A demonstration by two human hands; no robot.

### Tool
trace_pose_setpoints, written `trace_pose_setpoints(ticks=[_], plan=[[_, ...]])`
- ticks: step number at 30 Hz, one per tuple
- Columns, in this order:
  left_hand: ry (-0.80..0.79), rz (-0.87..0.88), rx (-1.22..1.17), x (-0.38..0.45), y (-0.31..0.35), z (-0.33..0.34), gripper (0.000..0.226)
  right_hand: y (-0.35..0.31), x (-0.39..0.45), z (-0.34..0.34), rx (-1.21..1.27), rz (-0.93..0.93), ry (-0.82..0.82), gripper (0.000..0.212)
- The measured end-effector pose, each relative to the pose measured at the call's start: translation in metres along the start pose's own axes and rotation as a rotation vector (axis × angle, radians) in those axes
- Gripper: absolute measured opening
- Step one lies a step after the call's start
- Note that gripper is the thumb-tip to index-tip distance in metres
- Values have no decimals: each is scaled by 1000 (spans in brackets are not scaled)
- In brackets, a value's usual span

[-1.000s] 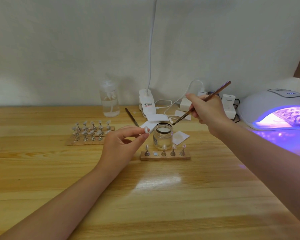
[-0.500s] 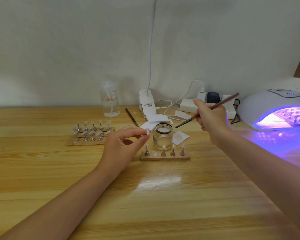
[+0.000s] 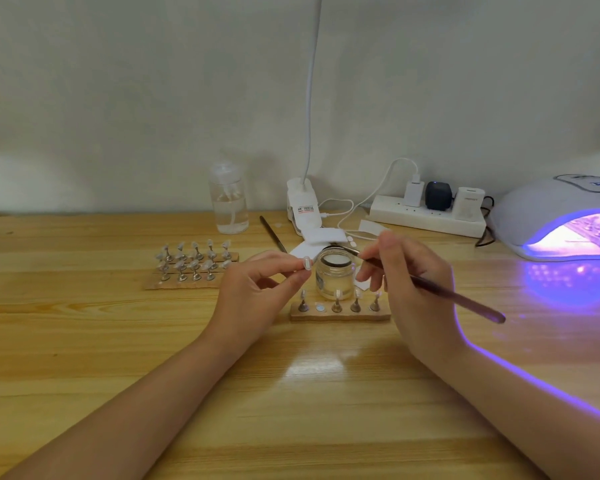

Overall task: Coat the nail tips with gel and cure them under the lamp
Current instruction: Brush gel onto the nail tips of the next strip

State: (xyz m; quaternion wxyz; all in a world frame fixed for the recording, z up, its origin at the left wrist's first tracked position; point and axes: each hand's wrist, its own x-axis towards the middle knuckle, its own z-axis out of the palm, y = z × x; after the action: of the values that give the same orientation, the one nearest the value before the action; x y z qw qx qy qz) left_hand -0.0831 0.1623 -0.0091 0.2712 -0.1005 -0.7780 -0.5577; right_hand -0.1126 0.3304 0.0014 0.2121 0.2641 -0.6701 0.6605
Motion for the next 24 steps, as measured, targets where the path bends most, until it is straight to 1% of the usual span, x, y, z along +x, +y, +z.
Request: trace_pose_setpoints(ticks=[3, 7, 10, 15, 24], plan=[[-19, 11, 20, -1, 0, 0, 20, 3, -8, 2, -90, -109, -65, 25], [-41, 19, 69, -3, 1, 1, 23, 6, -13, 5, -255, -283, -58, 33], [-41, 19, 90, -3, 2, 2, 24, 9, -14, 4, -357, -372, -60, 35], [-35, 23, 95, -3, 5, 2, 27, 12, -15, 5, -417, -404, -57, 35], [-33, 27, 94, -3, 5, 3, 22, 12, -16, 6, -437, -400, -61, 36]])
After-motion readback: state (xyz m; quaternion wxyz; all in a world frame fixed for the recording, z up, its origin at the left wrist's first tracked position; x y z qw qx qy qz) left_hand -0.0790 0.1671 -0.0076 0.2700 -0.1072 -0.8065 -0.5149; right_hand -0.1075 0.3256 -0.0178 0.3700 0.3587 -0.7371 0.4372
